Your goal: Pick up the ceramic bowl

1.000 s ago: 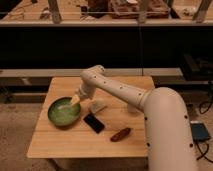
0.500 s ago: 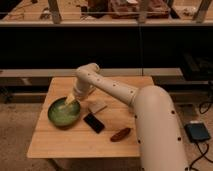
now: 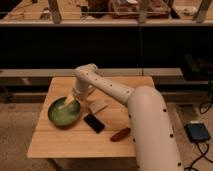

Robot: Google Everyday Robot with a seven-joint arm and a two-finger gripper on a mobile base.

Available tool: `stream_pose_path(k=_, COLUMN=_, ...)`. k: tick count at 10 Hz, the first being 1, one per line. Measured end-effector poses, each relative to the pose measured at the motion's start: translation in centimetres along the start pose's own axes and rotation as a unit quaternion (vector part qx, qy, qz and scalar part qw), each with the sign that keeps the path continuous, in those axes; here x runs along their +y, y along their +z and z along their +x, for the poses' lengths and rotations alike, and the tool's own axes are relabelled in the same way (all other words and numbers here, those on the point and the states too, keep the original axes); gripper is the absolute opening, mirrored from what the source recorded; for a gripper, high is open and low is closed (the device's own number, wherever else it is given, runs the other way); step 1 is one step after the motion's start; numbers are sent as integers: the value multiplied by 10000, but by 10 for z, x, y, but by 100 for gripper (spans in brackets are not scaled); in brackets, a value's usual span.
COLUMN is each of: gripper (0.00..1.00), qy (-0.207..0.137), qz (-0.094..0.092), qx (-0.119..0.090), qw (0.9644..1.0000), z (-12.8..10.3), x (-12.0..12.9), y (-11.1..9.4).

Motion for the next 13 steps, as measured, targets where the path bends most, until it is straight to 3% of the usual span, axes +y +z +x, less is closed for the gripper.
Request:
stream_pose_path(k=3, gripper=80, qy=-73, qz=167, qx=-163, qw=9997, z=2, x=-6, y=10)
stream_pose_path(k=6, gripper=80, qy=-296, qz=592, qx=-333, qw=9973, z=12, x=-28, y=24)
stream_pose_path(k=10, gripper=78, qy=-366, qz=728, qx=-540, qw=9952, z=16, x=-37, y=38)
stream_pose_path(k=13, gripper=51, qy=-362, qz=710, qx=-544, qw=9953, z=16, x=-34, y=35)
